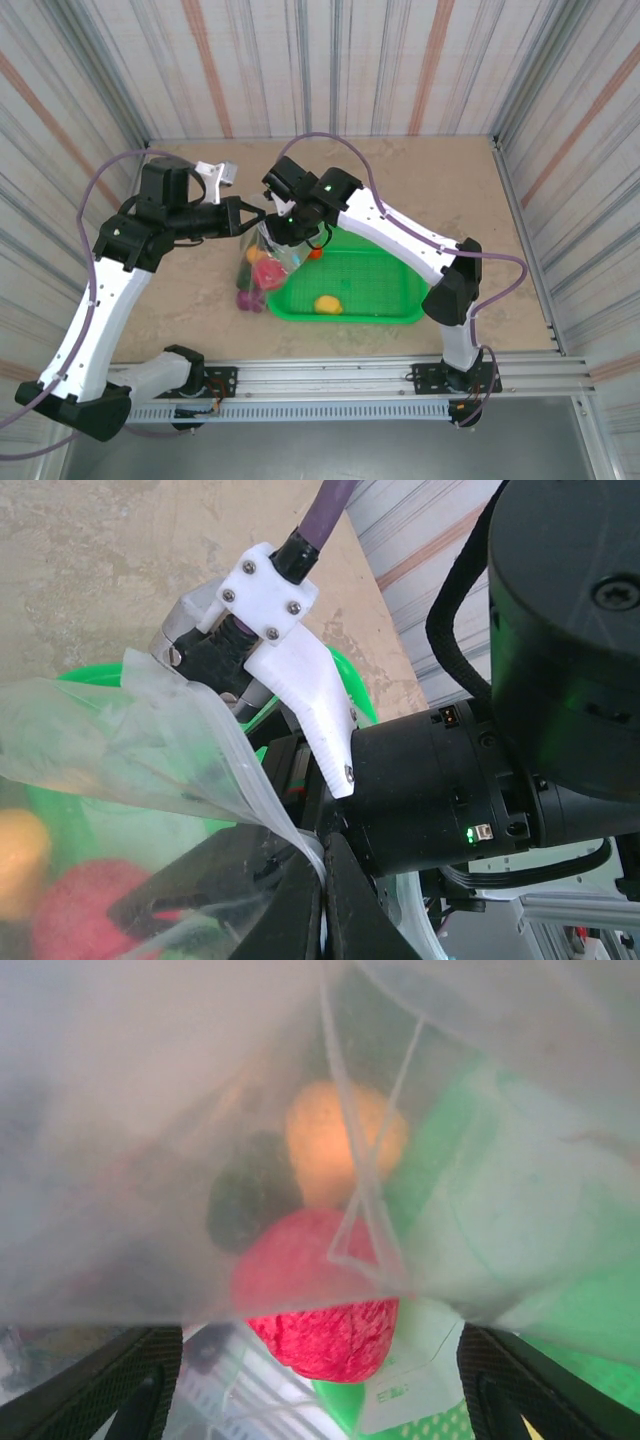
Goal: Place the food in the zip-top bag and seal the zipper
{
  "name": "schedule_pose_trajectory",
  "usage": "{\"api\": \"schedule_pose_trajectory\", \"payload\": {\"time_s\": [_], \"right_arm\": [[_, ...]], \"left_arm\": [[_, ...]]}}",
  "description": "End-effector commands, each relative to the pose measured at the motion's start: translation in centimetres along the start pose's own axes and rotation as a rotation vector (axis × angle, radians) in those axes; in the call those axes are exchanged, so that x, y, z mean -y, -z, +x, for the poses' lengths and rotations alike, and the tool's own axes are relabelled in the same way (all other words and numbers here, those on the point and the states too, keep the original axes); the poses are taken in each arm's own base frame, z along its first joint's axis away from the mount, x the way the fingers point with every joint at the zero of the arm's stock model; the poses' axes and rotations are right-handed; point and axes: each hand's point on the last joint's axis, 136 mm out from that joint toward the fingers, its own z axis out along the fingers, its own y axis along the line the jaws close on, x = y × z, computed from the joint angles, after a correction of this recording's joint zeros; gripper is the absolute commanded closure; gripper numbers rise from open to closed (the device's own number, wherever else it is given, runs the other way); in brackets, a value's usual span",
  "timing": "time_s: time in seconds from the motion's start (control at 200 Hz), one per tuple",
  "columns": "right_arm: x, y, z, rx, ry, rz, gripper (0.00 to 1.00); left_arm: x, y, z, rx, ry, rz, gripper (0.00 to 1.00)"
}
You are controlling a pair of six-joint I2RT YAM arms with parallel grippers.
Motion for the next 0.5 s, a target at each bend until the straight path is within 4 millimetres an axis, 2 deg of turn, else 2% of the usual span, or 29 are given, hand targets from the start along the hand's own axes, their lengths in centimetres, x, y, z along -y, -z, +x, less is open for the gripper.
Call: {"api": "schedule_pose_trajectory", "payload": {"time_s": [0.0, 0.035, 0.115, 0.351, 0.496], "right_arm": [[-0.2, 3.1, -0.5, 0.062, -0.002, -0.023, 0.57], [-0.3, 3.6, -0.6, 0.077, -0.003, -0.032, 0.68], [-0.4, 4.8, -0.9, 0.101, -0.012, -0.055, 0.80], [-1.0, 9.2, -1.6, 0.185, -0.014, -0.105, 0.78], [-0.4, 12.1, -1.7, 0.234, -0.012, -0.094, 0.77]], "left_arm": [[1.0, 0.7, -0.4, 0.035, -0.035, 0.029, 1.00], [1.1, 0.8, -0.4, 0.038, -0.036, 0.030, 1.00], [1.1, 0.8, -0.4, 0.038, -0.039, 0.029, 1.00], [0.0, 0.4, -0.2, 0.032, -0.034, -0.013, 1.00], [-0.5, 0.6, -0.3, 0.040, -0.036, -0.049, 1.00]]}}
